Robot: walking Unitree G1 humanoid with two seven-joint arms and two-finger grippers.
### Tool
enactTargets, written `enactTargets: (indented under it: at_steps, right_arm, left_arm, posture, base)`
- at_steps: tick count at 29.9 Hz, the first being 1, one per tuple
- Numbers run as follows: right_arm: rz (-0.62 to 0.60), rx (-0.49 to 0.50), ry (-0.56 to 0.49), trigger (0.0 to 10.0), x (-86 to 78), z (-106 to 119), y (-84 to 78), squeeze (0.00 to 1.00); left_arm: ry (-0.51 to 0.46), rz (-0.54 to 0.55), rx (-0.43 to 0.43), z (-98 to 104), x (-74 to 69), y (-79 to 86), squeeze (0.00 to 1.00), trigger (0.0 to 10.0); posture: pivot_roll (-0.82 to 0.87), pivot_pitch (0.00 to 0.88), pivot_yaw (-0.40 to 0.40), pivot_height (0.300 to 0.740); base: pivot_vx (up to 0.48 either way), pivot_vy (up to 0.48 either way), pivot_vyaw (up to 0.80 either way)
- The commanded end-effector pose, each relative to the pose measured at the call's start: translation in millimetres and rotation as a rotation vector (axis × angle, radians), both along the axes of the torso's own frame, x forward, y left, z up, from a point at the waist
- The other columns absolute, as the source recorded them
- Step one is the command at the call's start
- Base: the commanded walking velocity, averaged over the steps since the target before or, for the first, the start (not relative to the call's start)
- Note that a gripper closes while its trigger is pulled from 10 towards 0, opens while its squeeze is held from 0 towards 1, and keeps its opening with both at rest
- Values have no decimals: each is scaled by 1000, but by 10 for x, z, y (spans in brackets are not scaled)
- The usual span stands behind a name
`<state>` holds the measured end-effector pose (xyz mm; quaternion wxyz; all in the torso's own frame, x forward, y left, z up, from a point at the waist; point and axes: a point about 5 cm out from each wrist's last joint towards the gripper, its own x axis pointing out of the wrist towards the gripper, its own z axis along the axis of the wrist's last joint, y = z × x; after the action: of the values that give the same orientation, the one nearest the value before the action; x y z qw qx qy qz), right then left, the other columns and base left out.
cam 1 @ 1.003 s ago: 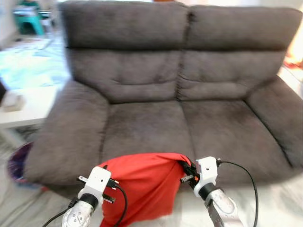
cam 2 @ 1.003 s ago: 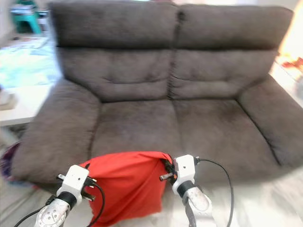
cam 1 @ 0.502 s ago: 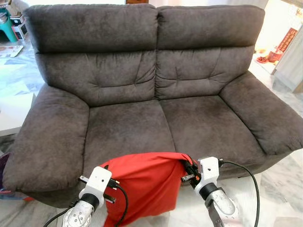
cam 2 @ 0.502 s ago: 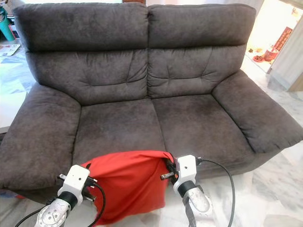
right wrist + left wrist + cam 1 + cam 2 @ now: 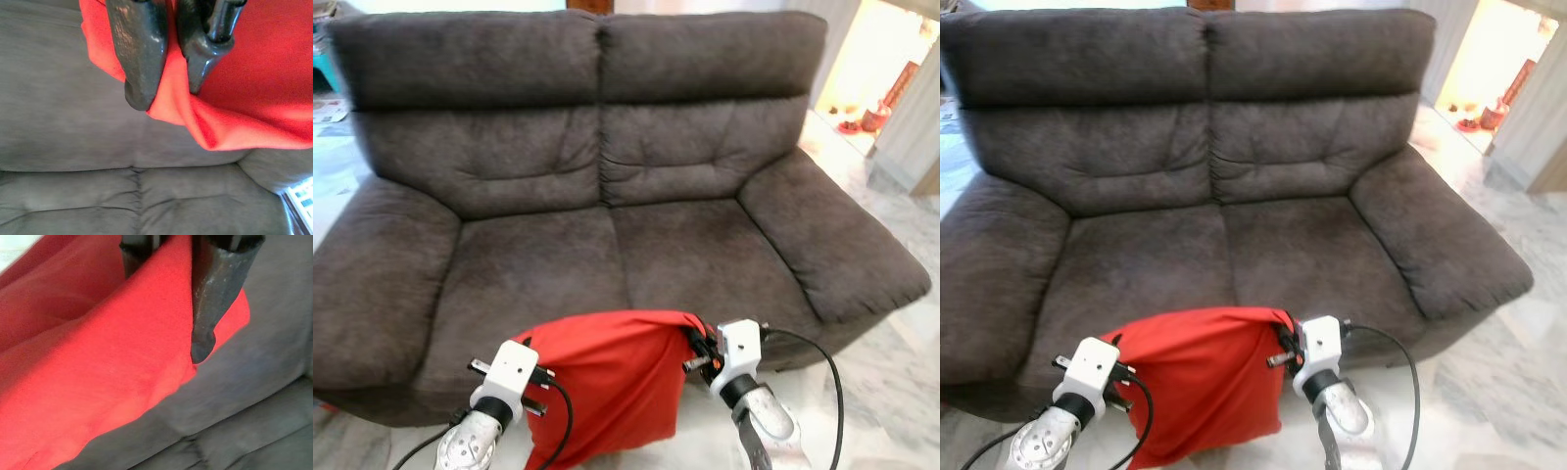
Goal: Move the pillow to the sofa from floor
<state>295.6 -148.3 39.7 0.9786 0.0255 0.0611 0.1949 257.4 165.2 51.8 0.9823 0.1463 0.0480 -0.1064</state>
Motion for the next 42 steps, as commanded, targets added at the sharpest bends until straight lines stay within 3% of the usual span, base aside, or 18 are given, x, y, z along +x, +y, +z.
enactTargets:
  at_steps: [1, 20, 27, 42]
  right_arm:
    - [-1, 22, -56, 10000, 56, 107, 43, 0]
    - [32, -11, -61, 10000, 70, 113, 64, 0]
    - [43, -14, -64, 10000, 74, 119, 78, 0]
    - [19, 10, -59, 10000, 78, 113, 63, 0]
  left_arm:
    - [-85, 9, 1, 155, 46, 58, 0, 10000]
    - [-89, 17, -4, 167, 72, 62, 0, 10000]
    - [-88, 13, -19, 158, 66, 43, 0, 10000]
    - [-107, 15, -44, 201, 70, 54, 0, 10000]
  posture:
    - [69, 74, -2, 740]
    - [73, 81, -8, 740]
    - [75, 89, -12, 740]
    - [75, 93, -11, 740]
  base:
    - [0, -469, 0]
    - [0, -446, 0]
    - [0, 0, 761]
    - [0, 0, 0]
